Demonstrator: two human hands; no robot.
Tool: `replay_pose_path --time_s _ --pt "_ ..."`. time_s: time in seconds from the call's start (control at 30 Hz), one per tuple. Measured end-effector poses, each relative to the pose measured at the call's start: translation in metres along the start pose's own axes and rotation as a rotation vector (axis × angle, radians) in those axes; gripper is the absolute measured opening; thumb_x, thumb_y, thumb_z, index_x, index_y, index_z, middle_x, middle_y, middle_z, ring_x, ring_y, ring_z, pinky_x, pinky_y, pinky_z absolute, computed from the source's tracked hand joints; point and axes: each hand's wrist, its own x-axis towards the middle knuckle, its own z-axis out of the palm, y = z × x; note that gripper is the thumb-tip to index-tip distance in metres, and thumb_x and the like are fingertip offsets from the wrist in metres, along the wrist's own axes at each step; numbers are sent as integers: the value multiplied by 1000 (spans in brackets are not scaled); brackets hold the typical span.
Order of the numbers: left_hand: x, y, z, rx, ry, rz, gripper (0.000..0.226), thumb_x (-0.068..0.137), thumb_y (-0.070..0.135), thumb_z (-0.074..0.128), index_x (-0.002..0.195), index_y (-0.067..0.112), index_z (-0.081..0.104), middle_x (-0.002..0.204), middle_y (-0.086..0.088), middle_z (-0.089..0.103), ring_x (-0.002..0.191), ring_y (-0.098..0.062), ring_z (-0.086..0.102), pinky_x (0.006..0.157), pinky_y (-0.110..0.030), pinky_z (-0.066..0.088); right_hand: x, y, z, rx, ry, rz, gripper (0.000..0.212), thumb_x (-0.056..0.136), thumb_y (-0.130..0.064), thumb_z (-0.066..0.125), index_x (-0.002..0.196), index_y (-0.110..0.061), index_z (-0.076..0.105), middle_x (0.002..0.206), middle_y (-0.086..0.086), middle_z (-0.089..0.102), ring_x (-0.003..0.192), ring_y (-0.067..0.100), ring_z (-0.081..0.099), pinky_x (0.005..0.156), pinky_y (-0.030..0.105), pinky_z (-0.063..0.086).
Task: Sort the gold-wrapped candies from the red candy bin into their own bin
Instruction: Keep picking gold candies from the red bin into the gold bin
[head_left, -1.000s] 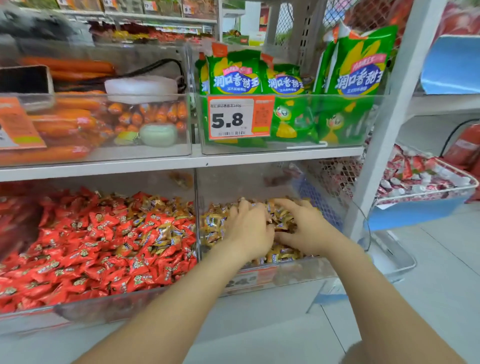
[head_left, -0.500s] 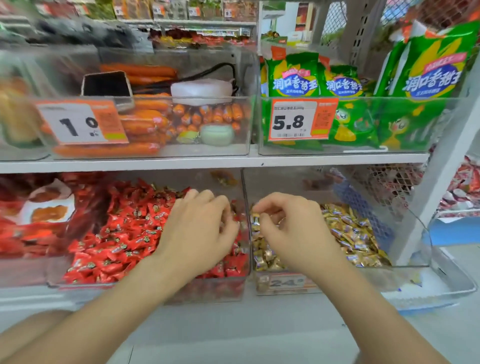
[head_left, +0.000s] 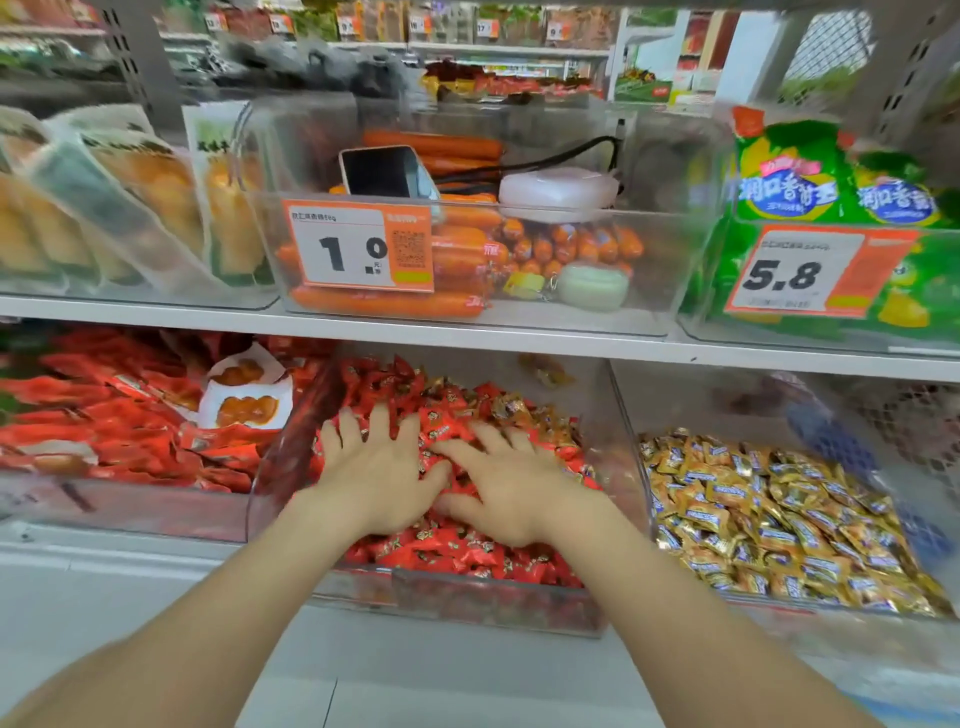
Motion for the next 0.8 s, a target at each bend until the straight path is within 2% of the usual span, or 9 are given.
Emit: replay_pose_path --time_s 0.1,0.17,0.3,0.37,0.43,0.53,0.63,0.7,0.8 --pt "10 -2 -6 3 0 -18 89 94 79 34 158 17 26 159 -25 27 142 -54 29 120 -61 23 12 4 -5 -139 87 117 57 102 -59 47 154 -54 24 164 8 30 147 46 29 118 62 24" --pt "16 0 -12 -47 -38 -91 109 83 86 48 156 9 26 154 -27 32 137 -52 36 114 -57 35 12 1 -10 -140 140 233 62 95 -50 60 152 -46 35 155 13 39 141 48 35 115 62 29" --pt "33 -3 -28 -259 -214 -213 148 55 93 70 159 0 22 155 -26 37 135 -43 49 108 -47 50 17 9 -22 119 122 506 81 71 -70 65 140 -28 53 140 15 54 128 46 51 107 53 47" --pt "37 -5 -33 -331 -266 -189 142 48 89 75 153 1 37 148 -20 49 127 -36 57 105 -43 53 22 13 -28 198 40 546 94 68 -81 56 141 -21 54 141 14 59 126 42 57 106 49 51" --pt "41 -5 -32 -406 -265 -185 133 44 82 82 147 5 45 141 -14 55 123 -33 58 104 -42 54 27 14 -33 284 18 549 95 79 -82 51 146 -16 55 148 15 58 131 38 57 109 44 50" --pt "43 -2 -23 -604 -274 -212 130 37 71 92 143 10 48 135 -9 58 120 -30 59 103 -42 54 30 13 -37 622 5 557 82 91 -68 58 150 -11 53 156 15 50 139 35 51 108 40 46" --pt "43 4 -19 -820 -285 -216 106 51 56 98 134 11 50 119 -3 61 109 -25 61 95 -38 54 28 12 -36 909 -6 601 57 83 -44 70 131 -14 60 143 10 56 124 30 54 95 42 44" --pt "41 9 -20 -910 -332 -230 117 49 60 99 142 12 47 127 -3 60 117 -27 60 97 -40 51 28 11 -35 1030 -4 620 54 73 -36 70 122 -15 63 133 7 61 118 29 57 98 45 45" --pt "42 9 -21 -1001 -366 -198 141 19 71 100 143 21 52 132 -3 67 119 -29 67 101 -48 55 28 12 -37 1190 29 604 53 55 -31 71 106 -16 73 118 8 73 103 29 66 100 45 51"
